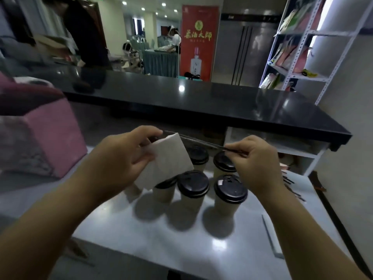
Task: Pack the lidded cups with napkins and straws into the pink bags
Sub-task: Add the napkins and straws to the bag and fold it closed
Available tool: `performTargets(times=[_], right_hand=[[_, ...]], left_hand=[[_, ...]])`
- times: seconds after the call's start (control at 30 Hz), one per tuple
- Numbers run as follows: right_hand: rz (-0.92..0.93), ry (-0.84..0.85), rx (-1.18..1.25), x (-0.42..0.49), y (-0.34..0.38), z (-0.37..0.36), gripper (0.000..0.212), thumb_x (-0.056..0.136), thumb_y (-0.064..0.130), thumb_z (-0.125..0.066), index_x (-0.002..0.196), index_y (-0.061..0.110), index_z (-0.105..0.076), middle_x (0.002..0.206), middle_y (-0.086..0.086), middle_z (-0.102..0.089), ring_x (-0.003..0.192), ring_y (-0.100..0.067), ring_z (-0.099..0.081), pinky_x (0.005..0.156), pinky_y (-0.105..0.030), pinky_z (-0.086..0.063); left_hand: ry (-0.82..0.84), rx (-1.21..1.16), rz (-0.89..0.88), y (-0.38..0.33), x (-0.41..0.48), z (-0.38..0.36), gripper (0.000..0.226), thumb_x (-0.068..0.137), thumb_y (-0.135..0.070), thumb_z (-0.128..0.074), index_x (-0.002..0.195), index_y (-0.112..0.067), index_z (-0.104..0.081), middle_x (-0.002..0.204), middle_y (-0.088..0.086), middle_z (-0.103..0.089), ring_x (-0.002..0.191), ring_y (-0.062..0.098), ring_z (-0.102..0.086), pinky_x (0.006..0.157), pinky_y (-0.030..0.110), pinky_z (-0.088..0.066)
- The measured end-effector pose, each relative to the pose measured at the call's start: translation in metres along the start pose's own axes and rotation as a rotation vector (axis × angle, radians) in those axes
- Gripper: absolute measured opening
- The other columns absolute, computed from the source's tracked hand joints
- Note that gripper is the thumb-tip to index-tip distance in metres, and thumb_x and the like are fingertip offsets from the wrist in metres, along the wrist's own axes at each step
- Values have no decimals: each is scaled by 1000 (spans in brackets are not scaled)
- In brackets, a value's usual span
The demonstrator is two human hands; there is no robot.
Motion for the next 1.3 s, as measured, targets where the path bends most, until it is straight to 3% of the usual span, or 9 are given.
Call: performTargets(times=[0.13,0.3,0.5,0.63,0.73,0.8,0.9,1.1,1.3], right_hand=[[48,-16,61,-4,64,-36,10,78,2,-72,86,7,-75,80,-4,-61,70,-17,-60,66,-22,-48],[86,-13,149,12,128,-79,9,80,0,-70,85,7,-73,83,-1,-60,73,-6,-57,69,-5,-43],[146,-33,268,54,194,-141,13,84,-1,-62,90,9,-69,83,0,-58,77,-8,-56,71,-11,-45],[208,-20,338,86,237,-196,15,86,0,-60,92,9,-69,82,8,-56,78,-3,-55,69,-5,-41],[249,14,335,111,266,-239,16,86,0,-59,94,9,-70,84,7,-56,79,-3,-55,70,-4,-40],[280,65,319,129,285,-267,17,87,1,-58,96,10,-70,87,4,-57,81,-5,-55,70,-7,-42],[326,159,264,151,309,-307,18,87,3,-56,94,11,-70,90,1,-57,81,-9,-54,69,-14,-44],[318,418,50,180,335,-385,19,90,13,-50,92,16,-68,88,6,-49,77,-9,-49,62,-19,-39],[292,657,-295,198,348,-448,22,90,17,-48,95,15,-69,96,-1,-51,82,-17,-53,72,-28,-49]], left_hand=[[40,150,-27,48,-28,54,26,68,0,-75,91,-8,-67,79,3,-66,63,13,-56,58,15,-43],[-11,241,16,100,-45,112,20,66,2,-75,82,-7,-68,72,5,-67,59,13,-53,57,12,-35],[-161,243,135,184,-41,170,15,72,-4,-71,80,-16,-67,78,2,-67,69,21,-59,62,31,-43],[-256,288,154,241,-28,206,18,73,-6,-69,77,-23,-64,71,-7,-61,64,15,-55,58,20,-36],[-313,297,172,283,-15,231,18,73,-7,-69,76,-23,-63,67,-17,-55,64,-4,-50,57,15,-33],[-317,304,184,314,-5,245,16,75,-7,-68,77,-22,-62,68,-13,-55,64,-1,-50,57,16,-33],[-323,343,151,356,5,260,18,75,-3,-67,78,-19,-62,70,-6,-58,63,16,-54,57,19,-36],[-291,301,141,434,22,266,15,76,0,-66,81,-14,-64,71,-7,-56,66,-4,-48,57,14,-32],[-168,177,76,497,39,246,16,76,1,-65,79,-14,-64,74,-3,-65,64,8,-59,63,27,-49]])
Point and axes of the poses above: each hand's wrist, its own x-axis towards the middle knuckle, its own z-axis out of the back of the hand, y = z × x, the point moved 5 cm from there along x, towards the middle knuckle
